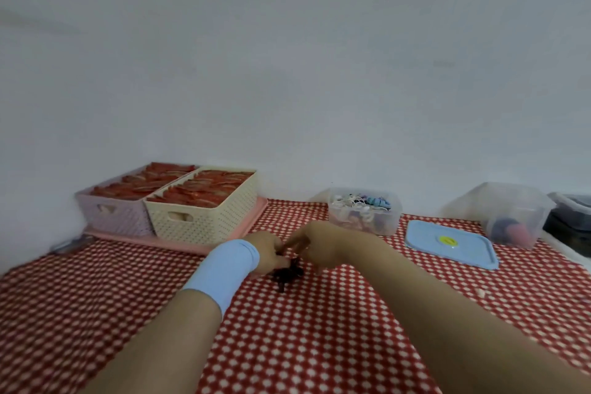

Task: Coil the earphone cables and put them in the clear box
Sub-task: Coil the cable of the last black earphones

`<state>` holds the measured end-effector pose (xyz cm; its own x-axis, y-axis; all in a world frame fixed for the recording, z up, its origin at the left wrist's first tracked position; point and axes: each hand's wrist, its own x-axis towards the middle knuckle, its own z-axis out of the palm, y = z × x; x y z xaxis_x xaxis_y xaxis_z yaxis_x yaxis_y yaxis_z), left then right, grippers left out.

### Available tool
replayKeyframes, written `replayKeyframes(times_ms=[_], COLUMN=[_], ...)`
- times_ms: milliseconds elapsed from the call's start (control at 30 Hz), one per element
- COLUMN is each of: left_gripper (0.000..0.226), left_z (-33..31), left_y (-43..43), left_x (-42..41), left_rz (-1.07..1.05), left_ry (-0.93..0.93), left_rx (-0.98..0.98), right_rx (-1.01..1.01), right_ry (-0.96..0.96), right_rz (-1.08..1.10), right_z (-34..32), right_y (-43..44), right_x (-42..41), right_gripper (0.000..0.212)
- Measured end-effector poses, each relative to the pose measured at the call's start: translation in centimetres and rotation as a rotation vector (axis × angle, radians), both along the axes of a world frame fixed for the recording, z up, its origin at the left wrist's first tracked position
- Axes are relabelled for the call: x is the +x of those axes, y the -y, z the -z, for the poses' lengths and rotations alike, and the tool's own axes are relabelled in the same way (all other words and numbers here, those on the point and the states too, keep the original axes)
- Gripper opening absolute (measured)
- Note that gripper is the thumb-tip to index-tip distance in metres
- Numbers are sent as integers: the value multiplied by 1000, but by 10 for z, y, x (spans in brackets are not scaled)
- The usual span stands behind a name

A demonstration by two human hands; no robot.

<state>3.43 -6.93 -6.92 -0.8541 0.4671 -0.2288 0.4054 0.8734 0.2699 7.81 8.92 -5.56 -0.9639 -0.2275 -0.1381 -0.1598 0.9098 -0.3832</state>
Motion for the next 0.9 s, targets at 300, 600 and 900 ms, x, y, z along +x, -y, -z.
replayKeyframes(times_ms=[300, 600, 900], left_gripper=[19, 18, 18], left_z=[17, -5, 13], left_y=[21, -49, -131], left_x=[6, 21, 47], left_rz=[-90, -26, 134], left_ry=[-18, -30, -14], left_rx=[321, 740, 777], right_rx=[-33, -238, -95], right_ry=[50, -42, -85], right_rz=[78, 257, 447], right_z=[19, -14, 0], right_y=[-2, -88, -175], right_x=[6, 42, 81], right_gripper=[19, 3, 12])
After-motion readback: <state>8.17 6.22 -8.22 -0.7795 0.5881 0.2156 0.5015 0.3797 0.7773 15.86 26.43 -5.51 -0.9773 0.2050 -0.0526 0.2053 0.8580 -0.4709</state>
